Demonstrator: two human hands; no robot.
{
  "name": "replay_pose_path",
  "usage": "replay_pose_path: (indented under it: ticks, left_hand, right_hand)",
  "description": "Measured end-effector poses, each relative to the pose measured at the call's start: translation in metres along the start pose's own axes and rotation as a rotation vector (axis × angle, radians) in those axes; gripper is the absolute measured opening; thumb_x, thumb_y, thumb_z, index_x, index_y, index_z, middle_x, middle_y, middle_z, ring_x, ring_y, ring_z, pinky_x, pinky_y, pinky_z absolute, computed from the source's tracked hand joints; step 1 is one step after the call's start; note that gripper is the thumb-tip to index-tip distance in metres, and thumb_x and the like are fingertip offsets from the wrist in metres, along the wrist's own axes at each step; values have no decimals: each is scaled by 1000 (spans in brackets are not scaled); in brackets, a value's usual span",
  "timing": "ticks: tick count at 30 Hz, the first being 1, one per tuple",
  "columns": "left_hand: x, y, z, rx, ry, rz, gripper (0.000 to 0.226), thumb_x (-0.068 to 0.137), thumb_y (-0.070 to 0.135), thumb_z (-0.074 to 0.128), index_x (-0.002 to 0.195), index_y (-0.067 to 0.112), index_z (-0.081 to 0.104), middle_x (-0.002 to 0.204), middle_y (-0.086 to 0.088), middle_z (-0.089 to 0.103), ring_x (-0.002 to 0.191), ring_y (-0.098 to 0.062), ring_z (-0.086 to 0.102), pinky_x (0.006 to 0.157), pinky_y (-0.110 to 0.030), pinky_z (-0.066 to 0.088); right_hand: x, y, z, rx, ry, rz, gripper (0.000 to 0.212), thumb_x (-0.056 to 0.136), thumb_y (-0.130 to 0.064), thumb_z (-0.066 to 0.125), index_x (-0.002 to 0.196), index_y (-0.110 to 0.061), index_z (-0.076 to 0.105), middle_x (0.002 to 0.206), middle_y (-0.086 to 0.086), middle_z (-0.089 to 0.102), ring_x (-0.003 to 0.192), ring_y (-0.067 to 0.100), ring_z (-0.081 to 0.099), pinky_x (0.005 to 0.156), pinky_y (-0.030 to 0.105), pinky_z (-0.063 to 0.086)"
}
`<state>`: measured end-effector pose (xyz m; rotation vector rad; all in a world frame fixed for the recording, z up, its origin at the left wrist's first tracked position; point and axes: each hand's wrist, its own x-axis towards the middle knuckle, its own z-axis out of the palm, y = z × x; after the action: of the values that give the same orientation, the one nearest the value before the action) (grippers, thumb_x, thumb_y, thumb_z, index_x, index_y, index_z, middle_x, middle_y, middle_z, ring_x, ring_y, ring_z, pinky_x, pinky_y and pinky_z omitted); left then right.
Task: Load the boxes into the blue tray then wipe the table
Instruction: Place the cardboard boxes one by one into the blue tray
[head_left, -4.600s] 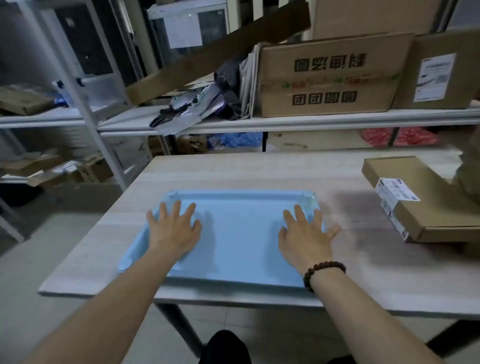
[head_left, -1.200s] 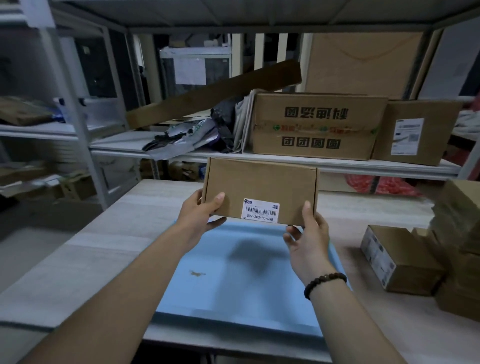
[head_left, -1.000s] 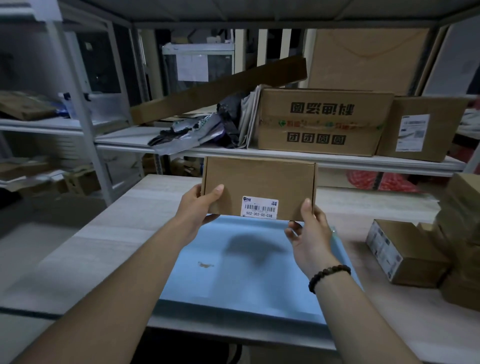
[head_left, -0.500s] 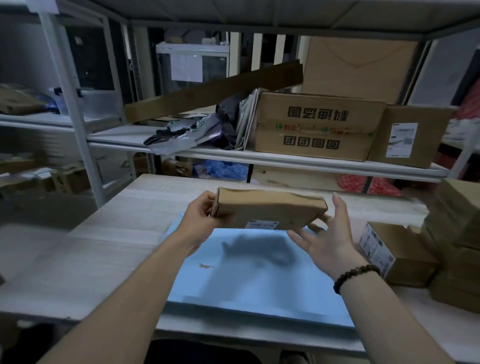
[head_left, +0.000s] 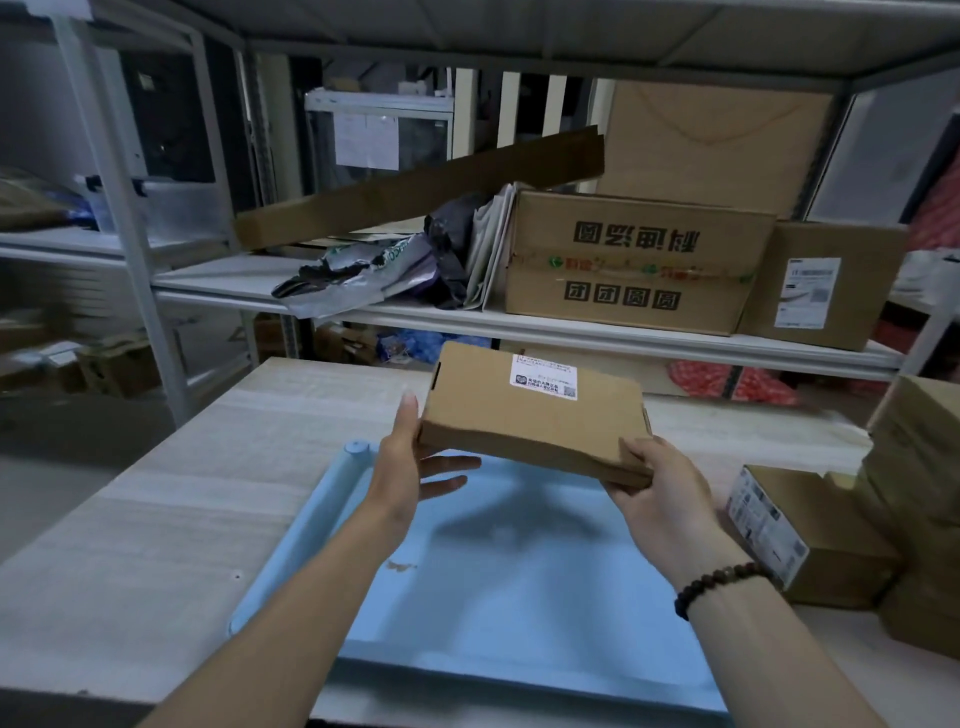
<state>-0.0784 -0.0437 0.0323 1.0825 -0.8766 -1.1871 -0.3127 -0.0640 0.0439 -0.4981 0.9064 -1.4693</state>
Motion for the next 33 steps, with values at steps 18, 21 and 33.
replay_pose_path:
  ticks: [18,21,33]
  left_hand:
    - [15,-19,-35,287,89,215,53,86,25,74,131,19,46,116,2,66,99,-14,69,72,-26,58]
    - [14,-20,-36,304,56,280,47,83,9,77,120,16,48,110,2,66,96,-11,67,79,-29,56]
    - [11,-26,-19,386,14,279,81,93,2,63,155,33,20,134,11,57,102,-4,66,94,-29,49]
  right_hand:
    - [-7,2,15,-375,-128,-145,42,82,3,39,105,-15,69,71,-9,65,67,7,54,71,26,41]
    - [-8,-4,11,-240,-133,-26,30,91,-28,37,87,-21,66,81,-5,57,86,17,49,97,47,37]
    - [-7,-10,3,-119,-38,-16,58,93,2,51,143,-26,44,123,10,58,93,23,60,73,35,53]
